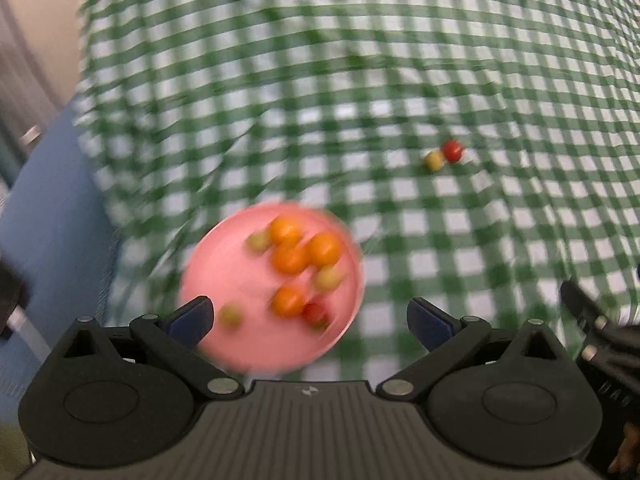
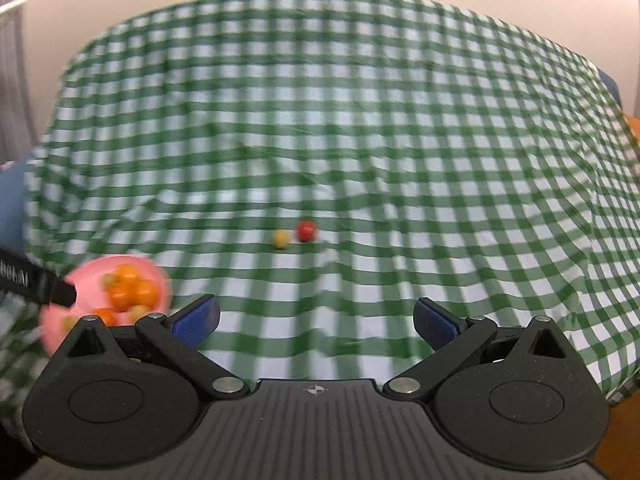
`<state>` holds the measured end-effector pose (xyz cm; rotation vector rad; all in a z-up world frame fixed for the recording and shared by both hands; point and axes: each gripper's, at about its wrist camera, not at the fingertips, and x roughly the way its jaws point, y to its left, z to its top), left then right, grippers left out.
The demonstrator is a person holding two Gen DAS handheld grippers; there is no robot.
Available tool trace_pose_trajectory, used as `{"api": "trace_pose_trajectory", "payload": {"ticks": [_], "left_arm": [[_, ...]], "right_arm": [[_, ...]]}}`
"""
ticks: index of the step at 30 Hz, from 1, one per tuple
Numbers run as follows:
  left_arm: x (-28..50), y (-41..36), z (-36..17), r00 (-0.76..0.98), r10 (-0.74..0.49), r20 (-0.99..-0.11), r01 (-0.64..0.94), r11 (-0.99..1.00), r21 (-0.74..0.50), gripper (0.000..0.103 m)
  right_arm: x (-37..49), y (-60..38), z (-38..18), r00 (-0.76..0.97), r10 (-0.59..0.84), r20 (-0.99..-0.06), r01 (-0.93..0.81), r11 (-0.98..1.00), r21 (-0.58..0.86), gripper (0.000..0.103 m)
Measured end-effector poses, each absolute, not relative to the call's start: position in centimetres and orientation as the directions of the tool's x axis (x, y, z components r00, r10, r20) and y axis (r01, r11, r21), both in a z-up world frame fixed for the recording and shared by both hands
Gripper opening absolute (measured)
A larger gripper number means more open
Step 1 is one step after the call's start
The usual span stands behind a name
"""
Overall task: Organize fruits
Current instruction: 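Grasp the yellow fruit with the left tool while the right tool grasps the red tomato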
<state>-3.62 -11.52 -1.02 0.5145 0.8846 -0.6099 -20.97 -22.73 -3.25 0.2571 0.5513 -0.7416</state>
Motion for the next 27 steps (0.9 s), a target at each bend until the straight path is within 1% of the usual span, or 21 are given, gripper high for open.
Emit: {"api": "trace_pose_trajectory", "payload": {"ticks": [3,6,10,14,16,18,21,24,27], "left_arm": [[-1.8,-17.0,-2.3,0.455,-0.305,-0.836,0.711,0.690,0.135,0.103],[0.7,-22.5,-4.6,0.429,-0.311,-0.848,0.732,0.670,0.124,0.103],[4.7,-29.6,-9.0,0.381,-0.253,-0.889,0.727,0.676,0.119,0.103],[8.1,-33.9,-12.6,0.347,-0.205,-0.915,0.714,0.690,0.116,0.103],[9.3,-35.1,-13.9,0.355,-0.194,-0.915,0.710,0.692,0.129,0.103],[10.6,-35.5,-14.7,0.337,-0.210,-0.918,0.708,0.699,0.100,0.103],[12.1,-35.1,-15.8,0.356,-0.177,-0.918,0.682,0.721,0.126,0.102],[13.8,-34.0,-16.0,0.325,-0.214,-0.921,0.668,0.741,0.064,0.101],[14.7,-34.2,-15.8,0.289,-0.276,-0.917,0.706,0.708,0.009,0.101]], "right_arm": [[-19.6,-26.3,-4.7,0.579,-0.597,-0.556,0.722,0.692,0.010,0.102],[-17.8,-29.6,-6.2,0.565,-0.614,-0.551,0.734,0.680,-0.005,0.102],[-14.8,-33.9,-8.8,0.562,-0.613,-0.555,0.729,0.684,-0.018,0.102],[-10.8,-37.2,-11.7,0.581,-0.586,-0.565,0.681,0.730,-0.057,0.102],[-8.8,-38.2,-13.1,0.593,-0.570,-0.569,0.648,0.757,-0.084,0.102],[-6.7,-39.1,-14.5,0.603,-0.549,-0.578,0.608,0.786,-0.112,0.102],[-3.9,-39.8,-16.2,0.611,-0.516,-0.600,0.560,0.818,-0.133,0.102],[-2.3,-40.1,-16.4,0.642,-0.500,-0.581,0.538,0.834,-0.123,0.102],[-0.8,-40.3,-16.5,0.652,-0.501,-0.569,0.521,0.841,-0.144,0.101]]}}
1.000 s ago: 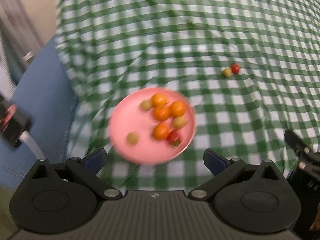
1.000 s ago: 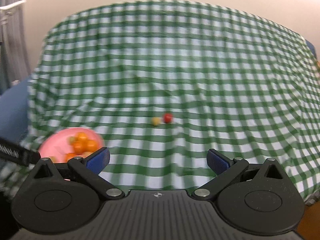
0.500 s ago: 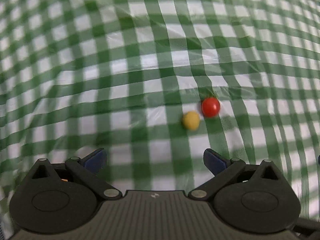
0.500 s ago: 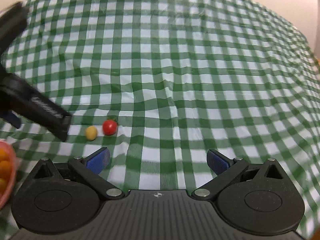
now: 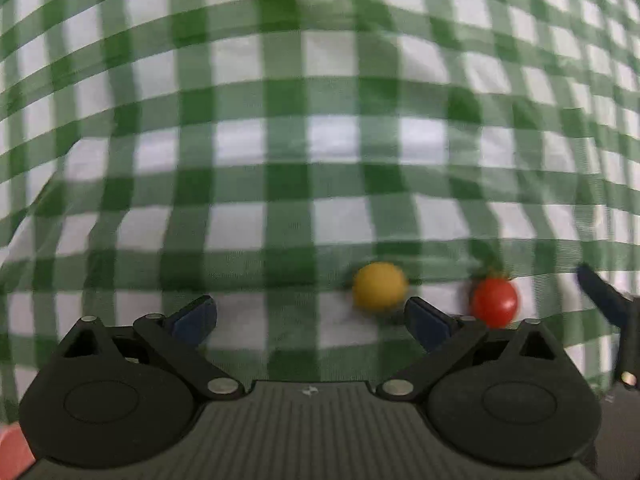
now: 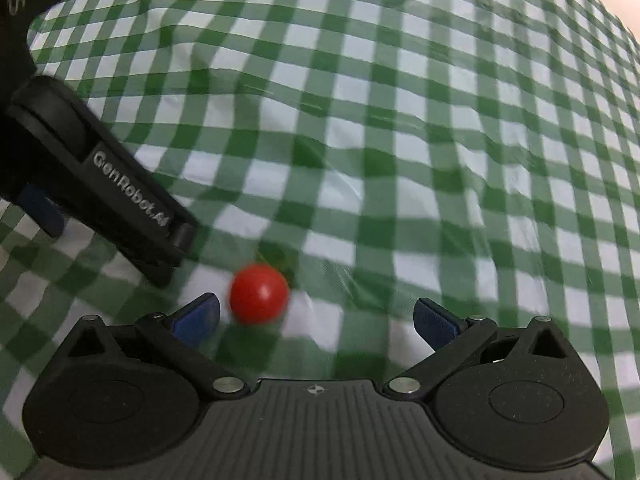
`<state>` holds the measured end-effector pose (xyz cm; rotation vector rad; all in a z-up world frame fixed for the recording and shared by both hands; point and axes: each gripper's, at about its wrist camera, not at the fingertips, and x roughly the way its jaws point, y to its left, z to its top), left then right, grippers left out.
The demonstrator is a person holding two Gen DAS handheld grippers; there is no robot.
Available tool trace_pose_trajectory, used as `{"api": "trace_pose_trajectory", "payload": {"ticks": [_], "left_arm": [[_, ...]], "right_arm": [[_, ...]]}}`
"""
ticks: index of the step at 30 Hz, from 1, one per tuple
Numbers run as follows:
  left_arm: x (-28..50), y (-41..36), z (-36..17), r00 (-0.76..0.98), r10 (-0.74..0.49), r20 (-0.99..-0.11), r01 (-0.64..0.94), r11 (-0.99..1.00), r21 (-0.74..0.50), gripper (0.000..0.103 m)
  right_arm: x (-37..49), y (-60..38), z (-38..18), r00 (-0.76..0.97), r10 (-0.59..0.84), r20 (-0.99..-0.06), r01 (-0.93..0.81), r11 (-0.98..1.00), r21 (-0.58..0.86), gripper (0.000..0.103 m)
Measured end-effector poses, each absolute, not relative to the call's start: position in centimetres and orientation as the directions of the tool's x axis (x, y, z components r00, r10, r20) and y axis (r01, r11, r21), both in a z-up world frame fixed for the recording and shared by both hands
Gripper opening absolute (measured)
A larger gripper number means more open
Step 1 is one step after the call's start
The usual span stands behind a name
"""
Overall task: Organize fruits
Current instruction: 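Grasp the yellow fruit with the left tool while the right tool grasps the red tomato, then carry the held yellow fruit and red tomato over the pink plate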
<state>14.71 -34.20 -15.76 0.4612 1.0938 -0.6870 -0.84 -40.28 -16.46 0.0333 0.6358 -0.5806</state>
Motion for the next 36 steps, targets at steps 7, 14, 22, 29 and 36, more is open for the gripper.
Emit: {"api": "trace_pose_trajectory", "payload": {"ticks": [7,14,22,29,36], "left_arm": [[14.4,-35.1,-15.1,0.319,-0.308,-0.897,0.745,0.666,0.036,0.027],[13.5,-33.1,-12.2,0.318,-0.342,-0.884,0.749,0.662,0.013,0.028],[9.3,-26.8,-6.4,0.360,-0.342,-0.868,0.734,0.678,0.037,0.028],[4.1,-18.2,-1.2,0.453,-0.338,-0.825,0.707,0.700,0.101,0.028],[0.2,-8.7,0.8,0.481,-0.324,-0.815,0.663,0.743,0.096,0.028]], "right_arm": [[-0.8,-40.3,-16.1,0.712,-0.401,-0.577,0.462,0.886,-0.045,0.031],[-3.3,-39.0,-13.8,0.695,-0.433,-0.574,0.525,0.851,-0.006,0.031],[-10.0,-33.9,-8.7,0.728,-0.393,-0.562,0.511,0.857,0.062,0.031],[-14.5,-26.2,-3.5,0.761,-0.327,-0.560,0.471,0.873,0.130,0.031],[-17.7,-20.0,-0.3,0.777,-0.231,-0.585,0.427,0.877,0.221,0.031]]}}
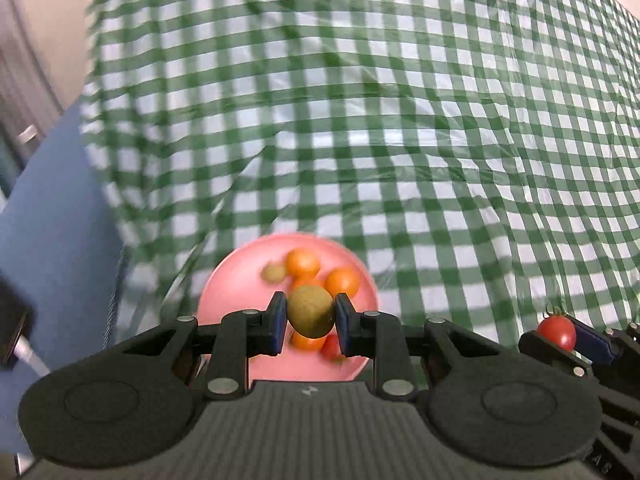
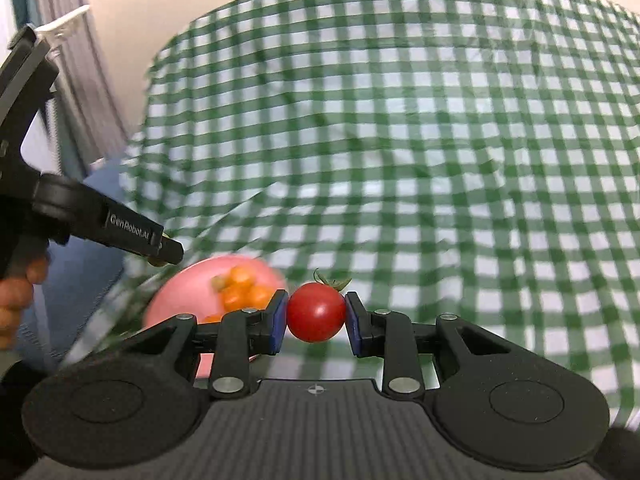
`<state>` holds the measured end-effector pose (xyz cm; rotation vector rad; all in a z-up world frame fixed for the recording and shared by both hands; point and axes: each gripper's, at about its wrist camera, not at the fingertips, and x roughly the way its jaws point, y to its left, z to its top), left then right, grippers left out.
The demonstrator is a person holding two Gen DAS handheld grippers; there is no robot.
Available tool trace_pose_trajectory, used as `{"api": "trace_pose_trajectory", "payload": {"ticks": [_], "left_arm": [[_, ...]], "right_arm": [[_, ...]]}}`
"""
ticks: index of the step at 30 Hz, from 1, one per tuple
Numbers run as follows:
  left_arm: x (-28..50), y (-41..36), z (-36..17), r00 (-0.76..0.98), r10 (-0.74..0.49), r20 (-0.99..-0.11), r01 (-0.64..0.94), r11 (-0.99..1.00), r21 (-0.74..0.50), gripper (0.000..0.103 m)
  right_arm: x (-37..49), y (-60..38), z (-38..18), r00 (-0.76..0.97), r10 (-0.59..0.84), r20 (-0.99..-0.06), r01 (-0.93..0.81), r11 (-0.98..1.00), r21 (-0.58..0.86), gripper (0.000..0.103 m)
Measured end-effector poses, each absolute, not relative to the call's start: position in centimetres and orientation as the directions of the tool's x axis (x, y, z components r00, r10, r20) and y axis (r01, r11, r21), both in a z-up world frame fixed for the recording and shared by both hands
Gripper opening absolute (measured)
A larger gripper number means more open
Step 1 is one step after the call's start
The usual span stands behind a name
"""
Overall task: Organize fruits
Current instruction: 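Carry the held yellow fruit and red tomato over the pink plate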
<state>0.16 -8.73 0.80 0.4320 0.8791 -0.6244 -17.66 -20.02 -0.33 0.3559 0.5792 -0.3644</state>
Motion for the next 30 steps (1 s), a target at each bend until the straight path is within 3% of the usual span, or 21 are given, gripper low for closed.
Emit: {"api": "trace_pose_trajectory", "payload": {"ticks": [13,30], "left_arm": [[-4.5,0.2,3.6,0.484,-0.359,-0.798,0.611,0.792,0.014,0.028],[-8.0,3.8,6.9,0.531,-0.386,-0.754,0.583,0.813,-0.005,0.028]], "right_arm": [[-21.1,-13.0,4.3,0.815,-0.277,-0.508,0.382,0.918,0.112,0.031],[-24.4,-10.4,6.2,0.857,-0.304,-0.416,0.367,0.927,0.081,0.031]]}}
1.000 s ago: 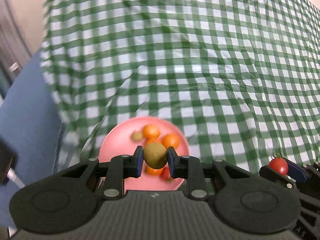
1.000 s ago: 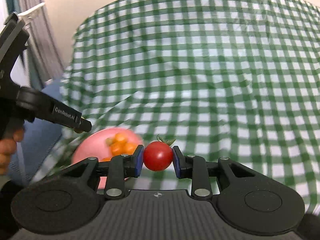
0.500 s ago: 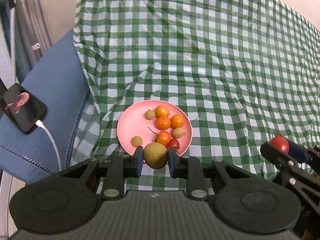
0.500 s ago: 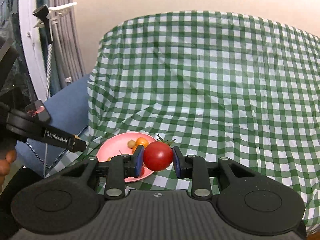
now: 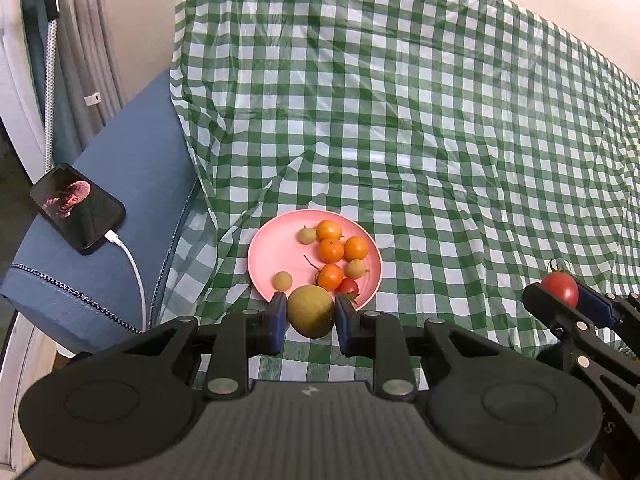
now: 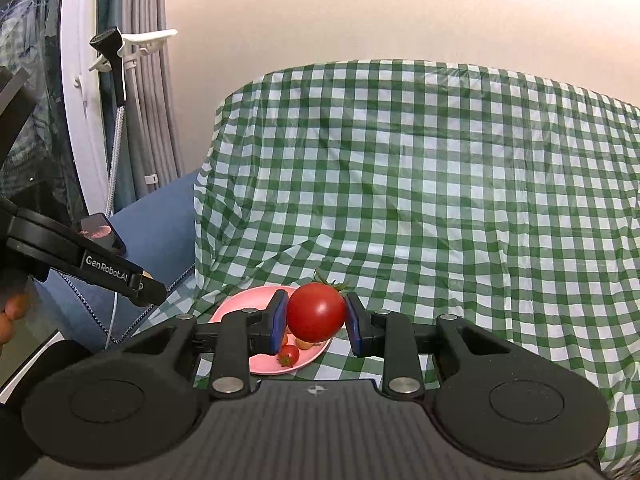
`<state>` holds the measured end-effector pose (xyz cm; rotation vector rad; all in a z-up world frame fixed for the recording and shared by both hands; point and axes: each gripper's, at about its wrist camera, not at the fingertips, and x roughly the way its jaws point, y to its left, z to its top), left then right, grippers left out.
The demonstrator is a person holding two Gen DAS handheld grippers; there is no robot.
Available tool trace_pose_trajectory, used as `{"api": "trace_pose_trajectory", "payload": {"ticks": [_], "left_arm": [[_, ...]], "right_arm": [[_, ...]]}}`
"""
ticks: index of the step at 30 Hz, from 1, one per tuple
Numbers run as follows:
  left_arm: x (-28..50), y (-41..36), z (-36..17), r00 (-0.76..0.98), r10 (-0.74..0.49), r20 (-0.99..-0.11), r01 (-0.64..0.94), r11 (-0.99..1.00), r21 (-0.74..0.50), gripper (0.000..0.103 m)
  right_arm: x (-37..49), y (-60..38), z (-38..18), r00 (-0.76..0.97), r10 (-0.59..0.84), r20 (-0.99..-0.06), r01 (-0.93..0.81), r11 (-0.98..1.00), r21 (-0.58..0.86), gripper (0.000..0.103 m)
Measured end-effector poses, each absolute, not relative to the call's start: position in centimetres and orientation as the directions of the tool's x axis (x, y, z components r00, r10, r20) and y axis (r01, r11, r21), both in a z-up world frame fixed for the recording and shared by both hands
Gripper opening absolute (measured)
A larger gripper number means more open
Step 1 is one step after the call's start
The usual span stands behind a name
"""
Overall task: Organize fruits
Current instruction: 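Carry the held yellow fruit and red tomato over the pink plate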
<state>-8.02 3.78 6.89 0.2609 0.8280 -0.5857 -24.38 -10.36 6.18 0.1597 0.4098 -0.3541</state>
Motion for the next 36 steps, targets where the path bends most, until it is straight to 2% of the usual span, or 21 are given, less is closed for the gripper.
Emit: {"api": "trace_pose_trajectory", "payload": {"ticks": [23,36], "left_arm": [[-8.9,5.2,8.0,0.555,-0.394,-0.733,0.569,0.823,-0.012,0.028],[-7.9,5.3,7.4,0.543,-0.388,-0.744,0.558,0.829,-0.025,0.028]], "right_arm": [[-25.6,-9.8,6.7,0.864,-0.322,-0.387,0.381,0.921,0.085,0.031],[-24.6,-10.3,6.2,0.847,-0.320,-0.424,0.390,0.917,0.087,0.031]]}}
